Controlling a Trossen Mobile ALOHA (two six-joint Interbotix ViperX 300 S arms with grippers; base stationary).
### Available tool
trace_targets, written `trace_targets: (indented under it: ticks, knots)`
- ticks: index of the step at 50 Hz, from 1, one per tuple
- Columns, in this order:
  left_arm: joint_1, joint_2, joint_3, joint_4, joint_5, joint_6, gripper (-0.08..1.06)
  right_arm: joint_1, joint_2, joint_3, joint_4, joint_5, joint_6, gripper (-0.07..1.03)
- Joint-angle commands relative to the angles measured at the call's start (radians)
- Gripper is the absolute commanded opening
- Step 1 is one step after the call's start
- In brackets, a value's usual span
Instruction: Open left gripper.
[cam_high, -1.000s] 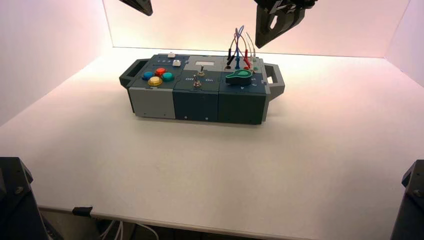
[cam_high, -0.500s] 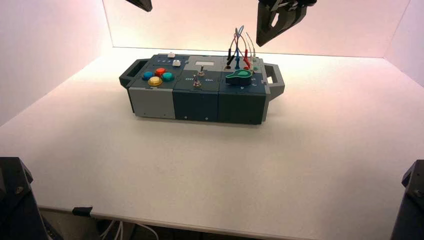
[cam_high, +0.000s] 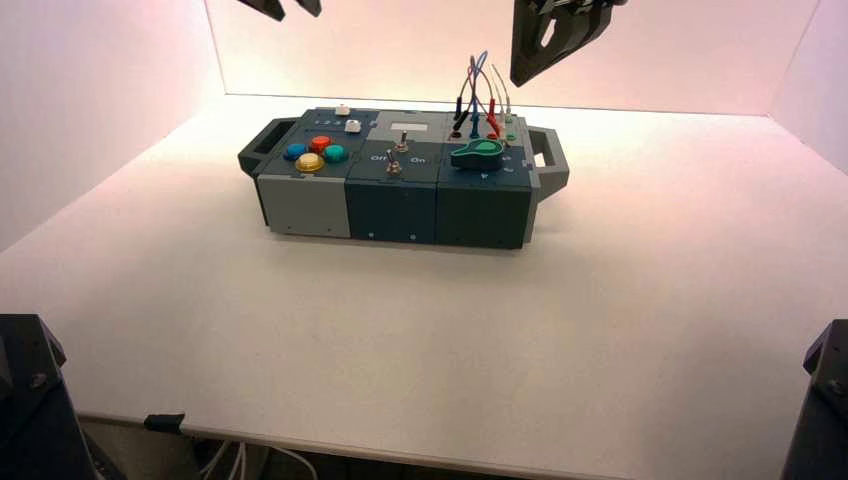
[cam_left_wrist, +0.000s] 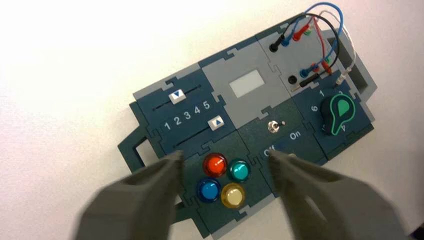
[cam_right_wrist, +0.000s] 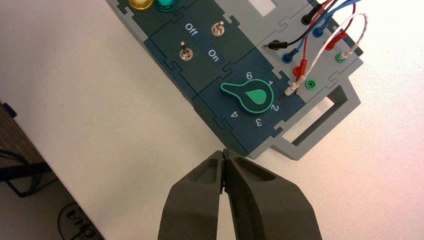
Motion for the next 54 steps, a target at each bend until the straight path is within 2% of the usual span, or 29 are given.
trace_targets:
  ticks: [1,54]
  knots:
    - [0.002,-0.040,-0.003,-0.003,-0.021,-0.002,1.01,0.002,-0.018,-0.028,0.003,-0.003,0.002,-0.02]
    - [0.005,-0.051,0.008,-0.002,-0.046,0.011,1.02,0.002,-0.018,-0.021,0.005,0.005,0.000,-0.02]
